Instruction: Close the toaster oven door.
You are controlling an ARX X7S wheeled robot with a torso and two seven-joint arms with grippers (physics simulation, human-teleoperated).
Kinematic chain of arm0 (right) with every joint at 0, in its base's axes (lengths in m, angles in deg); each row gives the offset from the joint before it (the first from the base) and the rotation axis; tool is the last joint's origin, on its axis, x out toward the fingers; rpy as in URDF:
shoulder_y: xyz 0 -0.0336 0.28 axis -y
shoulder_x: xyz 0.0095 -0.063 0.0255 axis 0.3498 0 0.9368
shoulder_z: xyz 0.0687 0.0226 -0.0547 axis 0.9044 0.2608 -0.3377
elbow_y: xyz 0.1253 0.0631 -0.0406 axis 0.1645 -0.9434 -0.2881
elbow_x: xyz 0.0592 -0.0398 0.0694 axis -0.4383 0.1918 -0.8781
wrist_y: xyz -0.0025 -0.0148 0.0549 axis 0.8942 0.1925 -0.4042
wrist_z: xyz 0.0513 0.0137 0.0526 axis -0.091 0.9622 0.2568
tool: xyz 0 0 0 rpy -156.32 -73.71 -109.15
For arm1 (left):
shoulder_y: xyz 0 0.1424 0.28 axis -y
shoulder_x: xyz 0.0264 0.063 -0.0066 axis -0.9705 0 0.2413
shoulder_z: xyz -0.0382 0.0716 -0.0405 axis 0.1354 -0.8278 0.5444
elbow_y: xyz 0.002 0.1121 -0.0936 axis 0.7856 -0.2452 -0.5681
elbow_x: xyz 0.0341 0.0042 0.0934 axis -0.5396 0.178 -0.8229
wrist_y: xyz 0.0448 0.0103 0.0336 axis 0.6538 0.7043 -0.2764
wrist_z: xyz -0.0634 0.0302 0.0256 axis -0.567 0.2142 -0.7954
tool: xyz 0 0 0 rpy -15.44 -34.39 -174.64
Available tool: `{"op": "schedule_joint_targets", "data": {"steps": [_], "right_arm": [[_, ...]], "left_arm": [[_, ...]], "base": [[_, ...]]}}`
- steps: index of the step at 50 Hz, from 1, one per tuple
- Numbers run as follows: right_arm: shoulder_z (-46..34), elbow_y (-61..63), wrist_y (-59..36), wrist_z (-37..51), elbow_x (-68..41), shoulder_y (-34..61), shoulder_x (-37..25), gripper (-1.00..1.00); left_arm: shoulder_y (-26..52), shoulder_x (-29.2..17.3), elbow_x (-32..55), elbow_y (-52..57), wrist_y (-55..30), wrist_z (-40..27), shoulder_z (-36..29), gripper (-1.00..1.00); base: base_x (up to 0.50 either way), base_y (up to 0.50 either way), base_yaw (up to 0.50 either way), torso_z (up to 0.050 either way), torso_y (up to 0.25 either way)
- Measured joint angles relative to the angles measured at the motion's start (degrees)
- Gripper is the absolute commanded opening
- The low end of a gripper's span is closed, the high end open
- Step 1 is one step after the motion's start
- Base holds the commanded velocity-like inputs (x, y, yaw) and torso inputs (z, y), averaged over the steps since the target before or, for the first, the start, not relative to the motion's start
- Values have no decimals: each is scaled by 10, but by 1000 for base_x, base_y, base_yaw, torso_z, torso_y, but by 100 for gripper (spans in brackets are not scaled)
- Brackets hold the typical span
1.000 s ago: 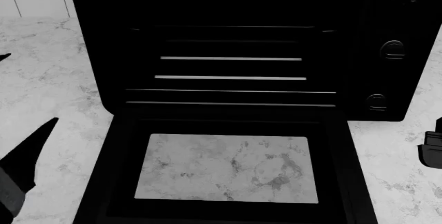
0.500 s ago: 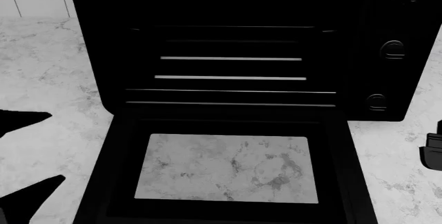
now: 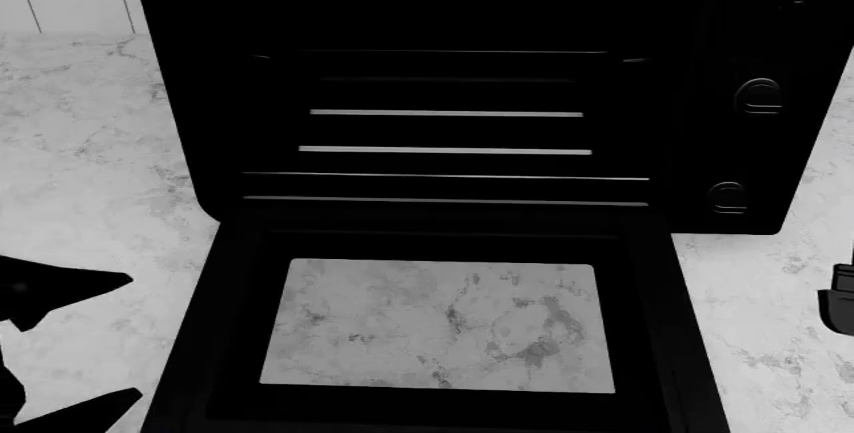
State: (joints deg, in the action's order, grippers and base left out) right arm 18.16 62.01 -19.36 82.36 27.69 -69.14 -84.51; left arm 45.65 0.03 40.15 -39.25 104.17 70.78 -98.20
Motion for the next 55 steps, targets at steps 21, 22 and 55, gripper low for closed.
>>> {"op": "schedule_joint_targets", "data": {"steps": [21,22,55], "right_arm": [[2,-3,12,9,0,-12,-11,100],[3,-3,12,9,0,-13,-11,100],[59,2,15,4,-5,-61,-5,100]], "left_arm": [[59,48,-26,-85,54,7,-31,100],[62,51,-28,-91,58,6,-33,100],[125,101,-42,-139,130,6,-61,100]], "base": [[0,0,0,0,0],[0,0,0,0,0],[0,0,0,0,0]]}}
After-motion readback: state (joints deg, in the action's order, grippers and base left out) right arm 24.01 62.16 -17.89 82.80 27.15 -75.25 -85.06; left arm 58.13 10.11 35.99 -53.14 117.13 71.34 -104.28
